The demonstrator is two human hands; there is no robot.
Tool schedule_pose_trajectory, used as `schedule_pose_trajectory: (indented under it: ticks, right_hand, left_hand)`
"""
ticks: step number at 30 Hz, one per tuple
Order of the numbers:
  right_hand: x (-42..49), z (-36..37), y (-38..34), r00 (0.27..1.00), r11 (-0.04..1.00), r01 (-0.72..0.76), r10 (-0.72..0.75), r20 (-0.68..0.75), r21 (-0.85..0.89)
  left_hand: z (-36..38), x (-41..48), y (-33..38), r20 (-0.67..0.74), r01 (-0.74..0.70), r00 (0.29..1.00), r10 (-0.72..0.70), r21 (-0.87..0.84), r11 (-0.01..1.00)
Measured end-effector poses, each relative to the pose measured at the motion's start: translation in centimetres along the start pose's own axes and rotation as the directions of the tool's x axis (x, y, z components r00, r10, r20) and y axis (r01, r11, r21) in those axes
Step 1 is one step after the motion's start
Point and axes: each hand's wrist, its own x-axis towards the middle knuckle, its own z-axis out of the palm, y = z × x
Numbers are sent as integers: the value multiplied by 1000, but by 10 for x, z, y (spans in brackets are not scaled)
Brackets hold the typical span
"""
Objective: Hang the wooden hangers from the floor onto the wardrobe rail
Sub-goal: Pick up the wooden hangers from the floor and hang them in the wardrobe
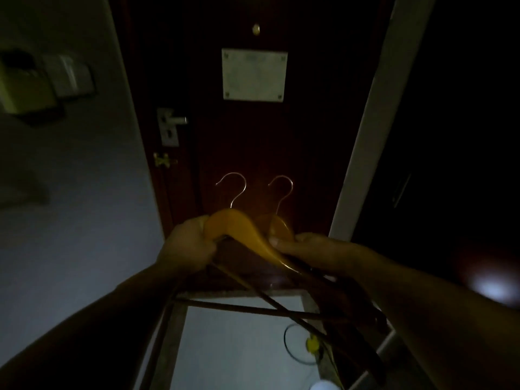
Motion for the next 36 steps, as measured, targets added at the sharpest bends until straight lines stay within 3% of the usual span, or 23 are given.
schedule_pose_trajectory:
  ticks: [5,14,23,32,36]
  right_hand:
    - [-61,-58,-50,988,989,142,-138,-75,45]
    - [-161,-125,-107,959,965,257,-248,-138,49]
    - [-265,-142,-142,926,986,161,-166,-338,-41]
    - [-344,-112,-159,791,996,86,-52,-610,27]
    - [-385,-98,-157,748,998,36,7,-663,51]
  left_hand:
    - [-49,4,68,-50,-115,992,115,-12,993]
    - [-106,-23,176,-159,-288,936,315,173,942]
    - [-163,-45,235,-221,-418,868,445,161,894]
    - [-193,-69,262,-148,-547,811,566,151,823]
    - [-178,-85,274,-79,-610,783,618,101,786]
